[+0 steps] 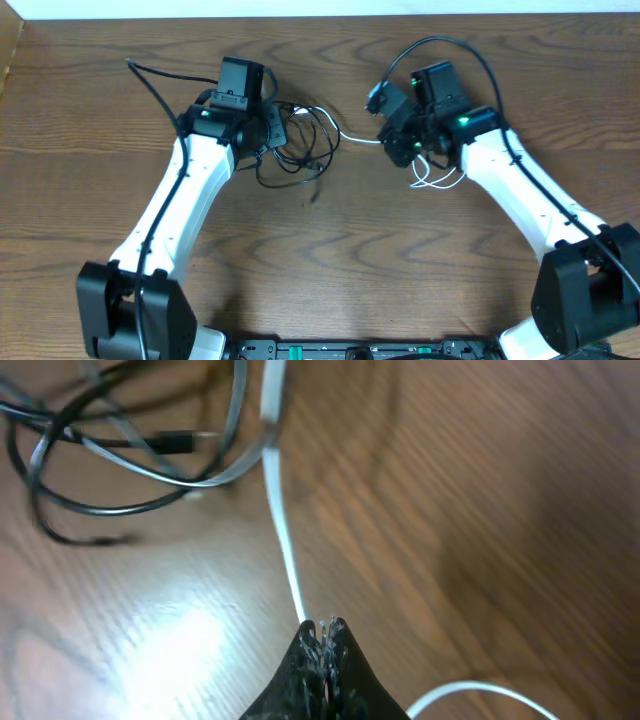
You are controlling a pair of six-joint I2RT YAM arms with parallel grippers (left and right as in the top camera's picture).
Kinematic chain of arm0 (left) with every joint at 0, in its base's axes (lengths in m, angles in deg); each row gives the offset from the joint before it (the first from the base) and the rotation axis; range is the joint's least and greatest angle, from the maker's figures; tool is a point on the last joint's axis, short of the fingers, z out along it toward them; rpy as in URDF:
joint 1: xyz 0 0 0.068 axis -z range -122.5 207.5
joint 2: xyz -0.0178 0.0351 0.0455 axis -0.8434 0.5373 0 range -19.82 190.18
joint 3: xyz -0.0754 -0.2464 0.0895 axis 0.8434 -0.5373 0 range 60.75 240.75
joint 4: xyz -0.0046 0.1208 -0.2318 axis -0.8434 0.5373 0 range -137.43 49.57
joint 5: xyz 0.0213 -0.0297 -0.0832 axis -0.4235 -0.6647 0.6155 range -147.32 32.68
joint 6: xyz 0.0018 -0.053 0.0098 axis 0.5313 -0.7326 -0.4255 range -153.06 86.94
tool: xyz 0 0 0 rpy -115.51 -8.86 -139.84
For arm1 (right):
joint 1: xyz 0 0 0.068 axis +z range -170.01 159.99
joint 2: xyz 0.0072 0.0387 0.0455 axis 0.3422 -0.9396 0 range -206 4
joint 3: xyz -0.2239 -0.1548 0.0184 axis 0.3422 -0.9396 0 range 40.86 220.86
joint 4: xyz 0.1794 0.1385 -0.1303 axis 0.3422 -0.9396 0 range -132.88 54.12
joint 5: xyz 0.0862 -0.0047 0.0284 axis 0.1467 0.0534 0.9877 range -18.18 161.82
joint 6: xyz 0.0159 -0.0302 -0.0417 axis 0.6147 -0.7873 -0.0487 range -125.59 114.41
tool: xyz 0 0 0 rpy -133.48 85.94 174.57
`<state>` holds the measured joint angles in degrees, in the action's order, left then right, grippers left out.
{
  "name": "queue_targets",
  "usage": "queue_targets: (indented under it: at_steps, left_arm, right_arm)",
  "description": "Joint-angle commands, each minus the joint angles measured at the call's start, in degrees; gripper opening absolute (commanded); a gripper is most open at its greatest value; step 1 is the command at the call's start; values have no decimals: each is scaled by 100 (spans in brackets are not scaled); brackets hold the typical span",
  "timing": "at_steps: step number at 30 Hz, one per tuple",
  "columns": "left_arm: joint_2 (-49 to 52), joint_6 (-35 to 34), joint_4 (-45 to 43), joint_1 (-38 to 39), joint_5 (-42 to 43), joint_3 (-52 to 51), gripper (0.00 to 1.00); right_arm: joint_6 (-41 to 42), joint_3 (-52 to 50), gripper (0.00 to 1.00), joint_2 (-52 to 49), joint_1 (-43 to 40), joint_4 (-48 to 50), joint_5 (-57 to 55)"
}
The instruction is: Untangle cables
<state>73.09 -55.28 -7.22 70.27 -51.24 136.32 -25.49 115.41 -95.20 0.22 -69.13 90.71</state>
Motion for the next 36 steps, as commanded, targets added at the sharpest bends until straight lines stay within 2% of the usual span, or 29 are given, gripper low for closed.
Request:
queue_targets:
  at_steps: [1, 7, 10, 25, 26, 27, 28, 30, 31, 32, 36]
  left_arm:
    - [-76, 72, 118, 0, -723, 33, 8]
    - [-74, 70, 219, 0, -942, 31, 7]
    - [-74, -9, 238, -2, -1075, 31, 8]
    - [-42, -127, 579, 7, -1102, 28, 8]
    - [-39, -127, 599, 4, -1104, 28, 8]
    - [-37, -125, 616, 4, -1104, 28, 8]
    - [-37, -125, 625, 7, -1104, 28, 9]
    - [-37, -127, 625, 4, -1104, 28, 17]
    - [-37, -125, 625, 4, -1104, 28, 17]
    - [-37, -125, 623, 4, -1104, 28, 23]
    - [-33, -127, 625, 4, -1104, 28, 31]
  right_arm:
    - [127, 20, 1, 107, -330, -76, -22]
    - [225, 20, 1, 105, -726, -376, -1274]
    - [579, 17, 1, 105, -868, -398, -2096]
    - [1060, 17, 2, 105, -1010, -273, -2253]
    - [1147, 17, 15, 105, -1029, -286, -2291]
    - [1252, 17, 39, 105, -1058, -302, -2326]
    - [1311, 15, 56, 105, -1088, -310, -2345]
    - [1390, 13, 72, 105, -1150, -310, -2343]
    - [1414, 13, 81, 105, -1174, -310, -2334]
    - [1419, 11, 87, 105, -1198, -310, -2323]
    - [1757, 11, 95, 105, -1268, -321, -2323]
